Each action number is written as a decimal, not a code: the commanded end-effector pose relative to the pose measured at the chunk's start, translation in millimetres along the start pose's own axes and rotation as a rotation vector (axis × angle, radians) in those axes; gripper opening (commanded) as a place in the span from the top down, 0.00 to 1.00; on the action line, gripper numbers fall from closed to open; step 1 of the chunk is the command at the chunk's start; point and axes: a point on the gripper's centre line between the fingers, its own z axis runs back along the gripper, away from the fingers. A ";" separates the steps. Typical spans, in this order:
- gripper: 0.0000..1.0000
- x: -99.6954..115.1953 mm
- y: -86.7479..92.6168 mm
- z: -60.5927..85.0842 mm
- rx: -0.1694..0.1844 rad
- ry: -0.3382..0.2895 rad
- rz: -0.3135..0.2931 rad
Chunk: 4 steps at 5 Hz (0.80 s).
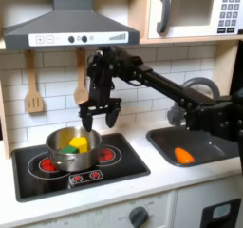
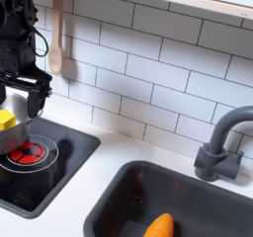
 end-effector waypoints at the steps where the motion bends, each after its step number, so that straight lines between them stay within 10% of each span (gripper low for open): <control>1: 0.00 -0.2 11.8 -8.1 0.015 0.024 0.028; 4: 0.00 -4.3 26.8 -7.4 0.045 0.032 0.087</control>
